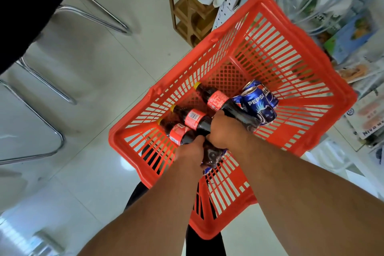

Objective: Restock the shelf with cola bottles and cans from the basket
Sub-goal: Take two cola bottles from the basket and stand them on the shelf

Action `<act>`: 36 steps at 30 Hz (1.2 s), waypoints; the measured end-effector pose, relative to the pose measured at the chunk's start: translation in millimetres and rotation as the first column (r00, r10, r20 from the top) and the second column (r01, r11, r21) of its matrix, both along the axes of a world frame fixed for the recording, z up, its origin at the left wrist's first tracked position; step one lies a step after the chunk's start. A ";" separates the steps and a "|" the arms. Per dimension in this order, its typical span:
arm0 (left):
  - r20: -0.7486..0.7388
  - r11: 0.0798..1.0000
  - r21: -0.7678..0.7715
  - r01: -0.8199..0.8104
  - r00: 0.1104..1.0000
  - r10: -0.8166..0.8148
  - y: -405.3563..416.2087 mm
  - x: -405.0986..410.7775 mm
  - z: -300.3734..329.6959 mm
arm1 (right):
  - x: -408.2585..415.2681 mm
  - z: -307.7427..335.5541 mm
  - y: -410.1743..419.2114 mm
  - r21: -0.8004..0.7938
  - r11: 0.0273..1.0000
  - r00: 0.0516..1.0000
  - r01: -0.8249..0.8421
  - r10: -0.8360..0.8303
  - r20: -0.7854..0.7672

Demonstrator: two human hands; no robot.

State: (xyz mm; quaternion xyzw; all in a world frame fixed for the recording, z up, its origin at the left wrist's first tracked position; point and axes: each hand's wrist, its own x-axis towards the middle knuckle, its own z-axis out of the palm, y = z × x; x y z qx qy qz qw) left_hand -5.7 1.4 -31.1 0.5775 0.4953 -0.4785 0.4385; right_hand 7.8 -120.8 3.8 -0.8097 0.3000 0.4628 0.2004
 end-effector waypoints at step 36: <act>0.852 0.076 -0.218 0.973 0.228 -0.472 -2.6 55.0 454.3 | -159.5 417.2 80.4 0.498 0.223 -0.143 0.838 -0.791 0.595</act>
